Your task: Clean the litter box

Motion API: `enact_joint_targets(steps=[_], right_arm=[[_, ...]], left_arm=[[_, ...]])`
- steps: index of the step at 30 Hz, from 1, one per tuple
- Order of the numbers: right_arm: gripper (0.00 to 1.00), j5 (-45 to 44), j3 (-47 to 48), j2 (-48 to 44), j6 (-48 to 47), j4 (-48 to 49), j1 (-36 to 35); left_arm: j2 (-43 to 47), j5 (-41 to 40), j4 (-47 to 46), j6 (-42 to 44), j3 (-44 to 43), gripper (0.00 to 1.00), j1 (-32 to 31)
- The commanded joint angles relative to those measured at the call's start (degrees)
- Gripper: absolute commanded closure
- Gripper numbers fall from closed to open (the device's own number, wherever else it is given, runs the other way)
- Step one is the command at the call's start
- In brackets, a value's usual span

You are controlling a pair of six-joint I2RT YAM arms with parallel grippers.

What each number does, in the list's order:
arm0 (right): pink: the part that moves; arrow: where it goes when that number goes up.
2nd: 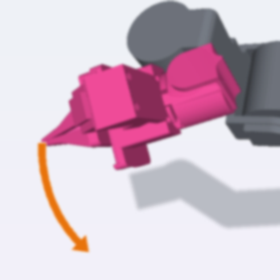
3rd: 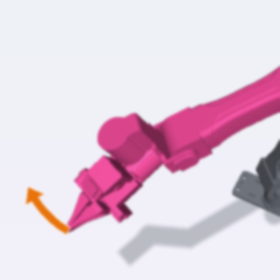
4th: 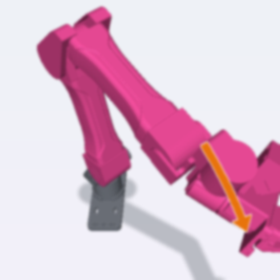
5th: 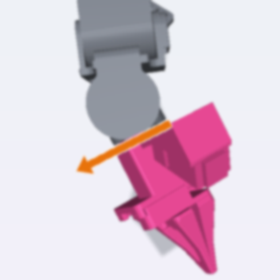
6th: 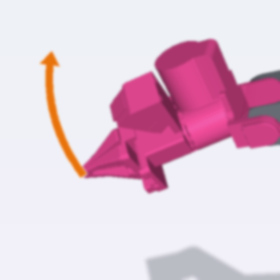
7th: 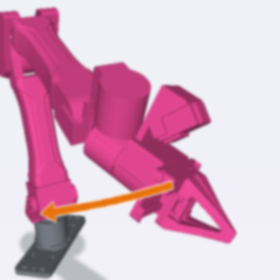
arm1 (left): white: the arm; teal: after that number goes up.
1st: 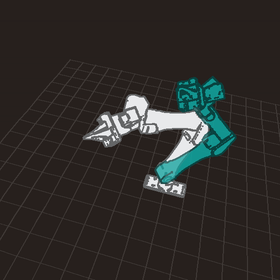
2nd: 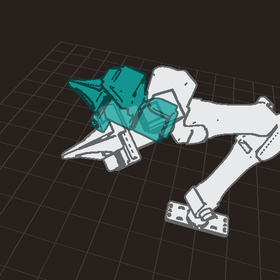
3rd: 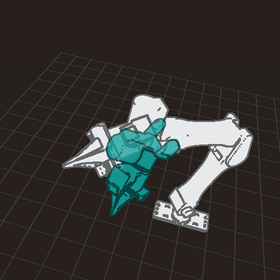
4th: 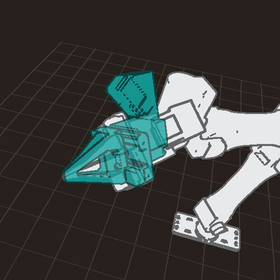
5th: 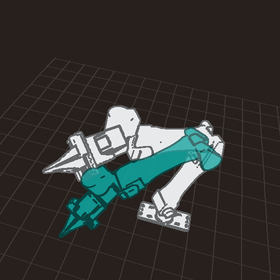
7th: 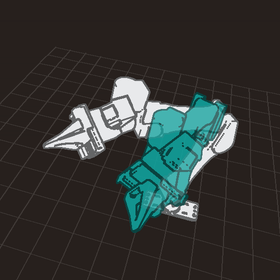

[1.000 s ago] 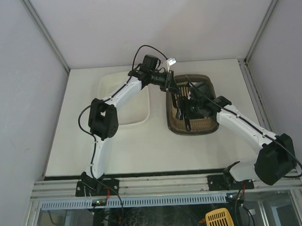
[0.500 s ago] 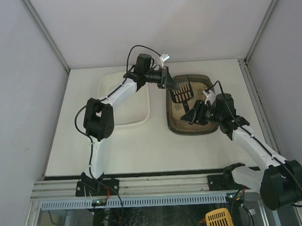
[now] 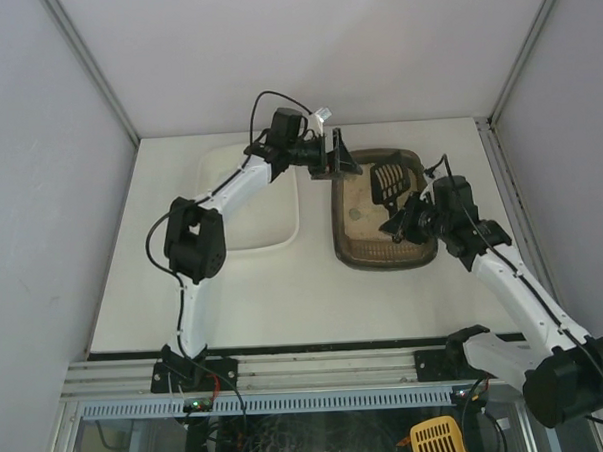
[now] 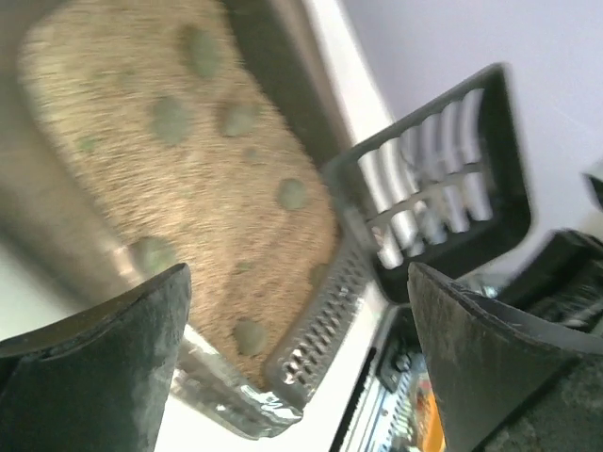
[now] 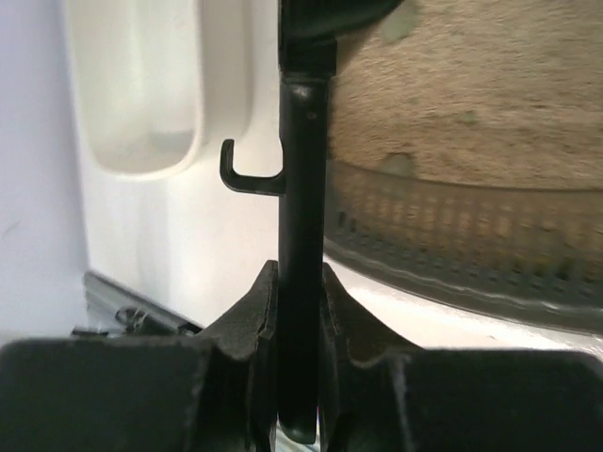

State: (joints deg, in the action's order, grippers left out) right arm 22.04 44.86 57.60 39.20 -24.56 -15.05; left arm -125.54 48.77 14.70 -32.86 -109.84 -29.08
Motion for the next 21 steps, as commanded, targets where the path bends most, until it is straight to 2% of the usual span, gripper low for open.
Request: enact_joint_targets(steps=[1,5,9,16,21], right_arm=[[1.0,-14.54,8.21,3.44,-5.09,-21.29,0.37],[1.0,-14.32,9.51,7.65,-6.16,-22.43,2.01],[1.0,-12.09,14.16,15.65,-7.65,-23.71,3.75],[1.0,-14.52,22.7,26.36,-7.76,-23.63,3.8],[1.0,-12.92,27.6,32.75,-7.61,-23.95,3.89]], left_arm=[[9.41,-27.17,7.25,0.61,0.5,0.0,0.51],[12.27,-41.71,1.36,-5.02,5.78,0.0,0.16],[11.23,-47.42,-4.2,-14.48,8.44,0.0,-0.04],[6.06,-48.18,-6.0,-20.25,5.01,0.0,-0.54],[6.07,-48.28,-6.16,-19.72,5.95,0.0,-0.26]])
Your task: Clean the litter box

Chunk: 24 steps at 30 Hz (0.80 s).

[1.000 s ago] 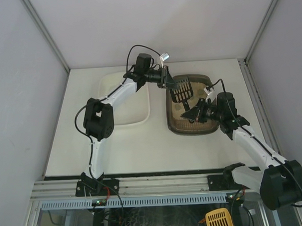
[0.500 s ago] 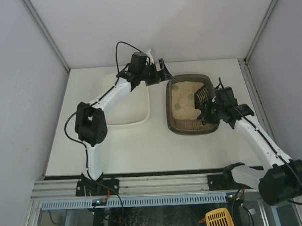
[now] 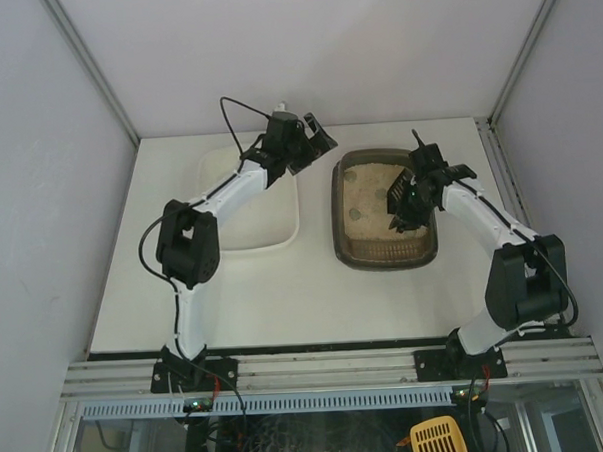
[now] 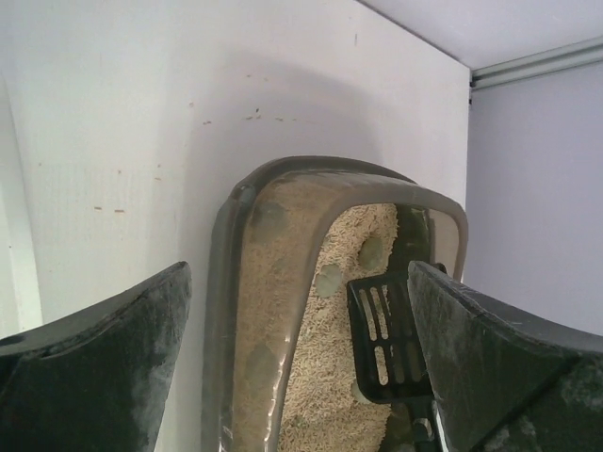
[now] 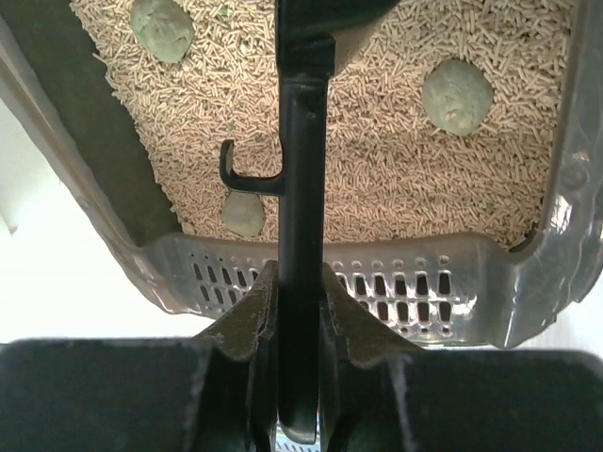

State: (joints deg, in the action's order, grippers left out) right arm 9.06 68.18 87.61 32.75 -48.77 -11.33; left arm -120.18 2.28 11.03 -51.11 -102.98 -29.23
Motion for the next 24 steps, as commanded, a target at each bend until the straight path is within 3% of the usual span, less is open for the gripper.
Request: enact_joint_targets(steps=[1,13,24], right_arm=[[1.0,0.49,4.98,3.78,-1.1,0.18,0.17],[1.0,-10.62,9.86,7.45,-2.68,-6.24,-3.48],[1.0,3.03,9.88,12.9,-3.77,-1.65,-4.05]], left_arm=[[1.23,-2.06,-2.49,-0.83,-0.33,0.0,0.13],[9.62,-0.2,-0.06,1.92,9.52,0.0,8.57],[20.16,-2.8,0.15,10.92,18.13,0.0,9.77]])
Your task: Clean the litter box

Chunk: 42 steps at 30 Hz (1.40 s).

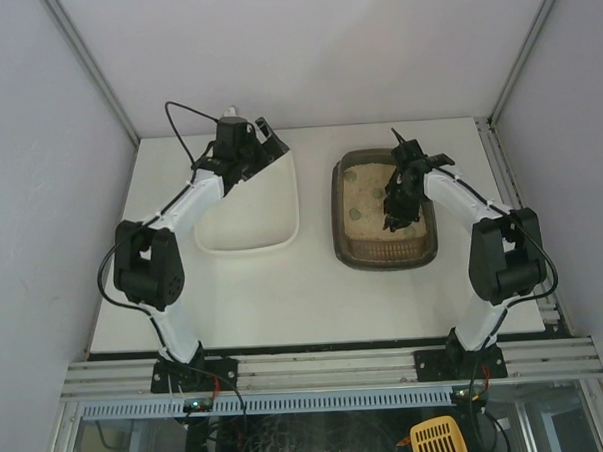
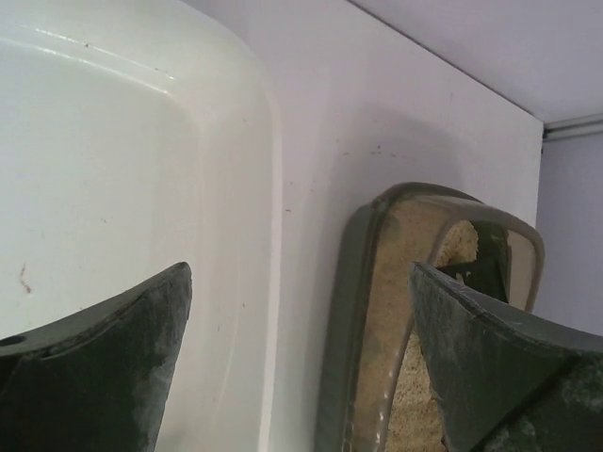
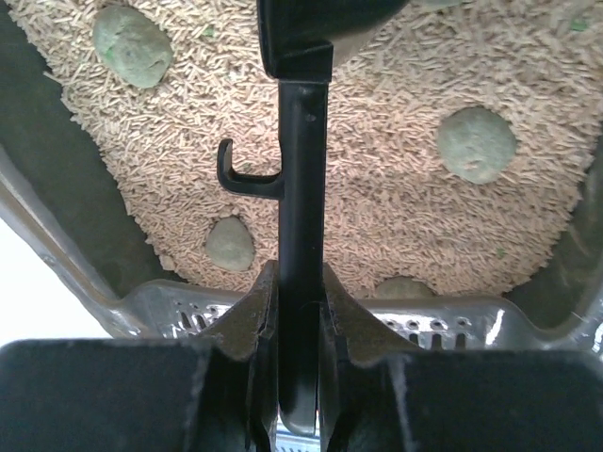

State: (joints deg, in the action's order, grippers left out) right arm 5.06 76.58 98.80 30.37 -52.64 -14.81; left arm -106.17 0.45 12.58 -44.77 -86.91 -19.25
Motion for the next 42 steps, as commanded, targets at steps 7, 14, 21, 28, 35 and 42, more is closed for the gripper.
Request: enact_joint_targets(steps=[7,14,21,28,35,42], right_arm=[[1.0,14.57,1.4,4.93,-0.68,8.35,0.65],[1.0,19.46,-3.96,1.35,1.82,16.72,3.24],[1.0,26.0,-15.44,-7.58,4.39,24.73,6.75],[1.0,35.85,-32.02,-18.73,12.15,42.89,10.57],[1.0,44.58,-52.43,-27.56,24.07,75.26,15.44],[1.0,51.07,-56.49,-22.39,29.56,89.7,17.24]], left_arm=[[9.46,-1.28,-3.22,9.55,5.06,0.0,0.81],[9.36,1.61,-2.56,11.12,6.09,0.0,2.53],[10.58,4.25,2.83,13.04,2.54,0.0,4.01],[15.85,1.52,3.77,18.0,2.93,0.01,4.21],[20.4,1.41,8.13,23.5,3.27,0.0,4.21],[24.66,-0.62,8.52,25.89,8.18,0.0,4.14]])
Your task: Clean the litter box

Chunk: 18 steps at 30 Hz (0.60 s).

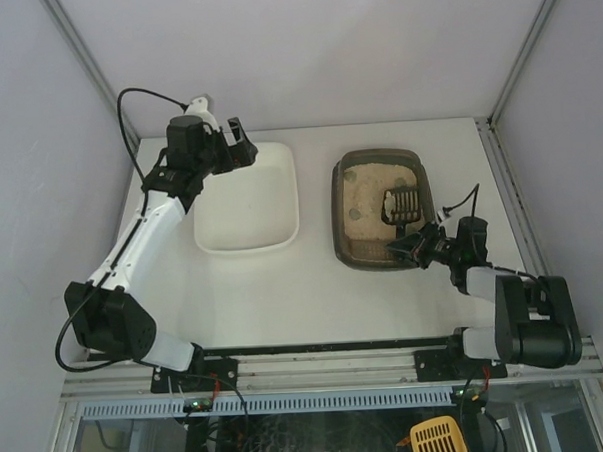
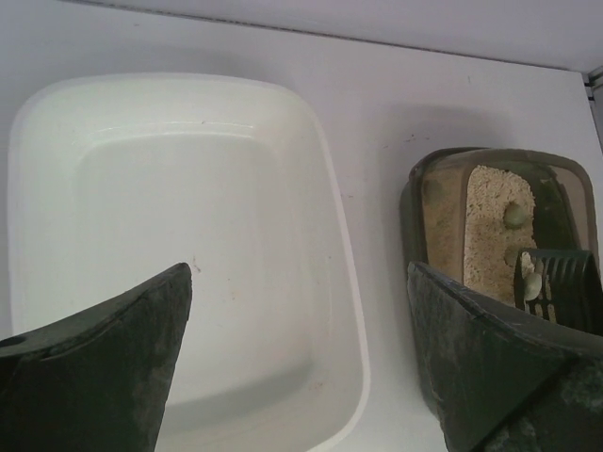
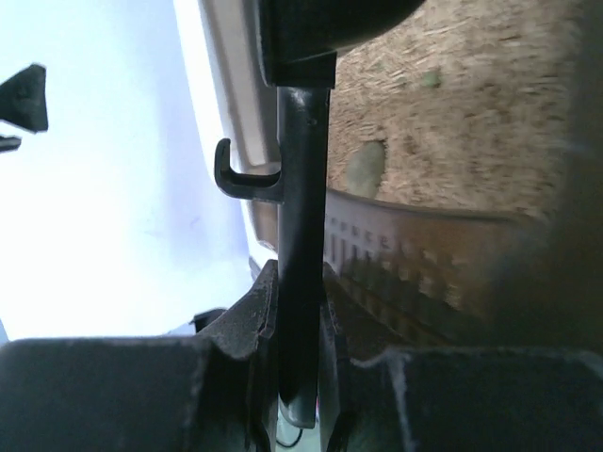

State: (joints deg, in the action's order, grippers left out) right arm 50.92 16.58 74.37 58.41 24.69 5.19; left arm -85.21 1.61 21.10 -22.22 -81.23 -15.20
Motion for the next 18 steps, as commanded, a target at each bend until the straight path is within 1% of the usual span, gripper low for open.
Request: enact_joint_targets(steps=[1,4,5,6,7,8,10,11,14,15,17,18], right_arm=[[1.0,5.85,3.6,2.04,2.46,12.97,-3.12],[1.0,6.47,0.16,3.44,8.41,23.3,2.24],[1.0,6.54,1.21,4.36,7.72,22.15,1.08],[1.0,6.8,2.91,4.94,5.66,19.56,-3.1],[1.0,6.95,4.24,5.07,3.85,16.37,-5.11],[1.0,7.0,4.24,4.86,3.63,16.22,-4.69],[1.0,7.11,2.19,4.8,6.69,20.9,0.17],[1.0,7.06,2.08,5.1,7.52,21.81,0.53],[1.0,7.95,5.98,4.48,1.75,11.99,-5.21],[1.0,8.45,5.57,4.24,3.15,12.87,-4.15],[1.0,8.57,2.39,5.02,8.36,20.83,1.14],[1.0,8.64,2.07,5.92,8.7,22.38,1.85]], left_arm=[[3.88,-1.97,-0.01,3.48,2.97,0.0,0.16],[4.46,-2.12,0.18,3.5,4.23,0.0,0.11],[4.7,-2.11,0.03,3.33,4.74,0.0,0.12],[4.84,-2.1,-0.26,3.26,5.28,0.0,0.13],[5.04,-1.95,-0.59,3.19,5.75,0.0,0.15],[5.17,-2.0,-1.0,3.23,6.22,0.0,0.1],[5.44,-1.99,-1.46,3.29,6.82,0.0,0.09],[5.5,-1.86,-1.68,3.38,7.2,0.0,0.13],[5.45,-1.86,-2.16,3.78,7.77,0.0,0.11],[5.36,-1.94,-2.14,3.84,7.8,0.0,0.14],[5.32,-1.92,-2.16,3.77,7.89,0.0,0.12],[5.28,-1.77,-2.27,3.75,8.06,0.0,0.09]])
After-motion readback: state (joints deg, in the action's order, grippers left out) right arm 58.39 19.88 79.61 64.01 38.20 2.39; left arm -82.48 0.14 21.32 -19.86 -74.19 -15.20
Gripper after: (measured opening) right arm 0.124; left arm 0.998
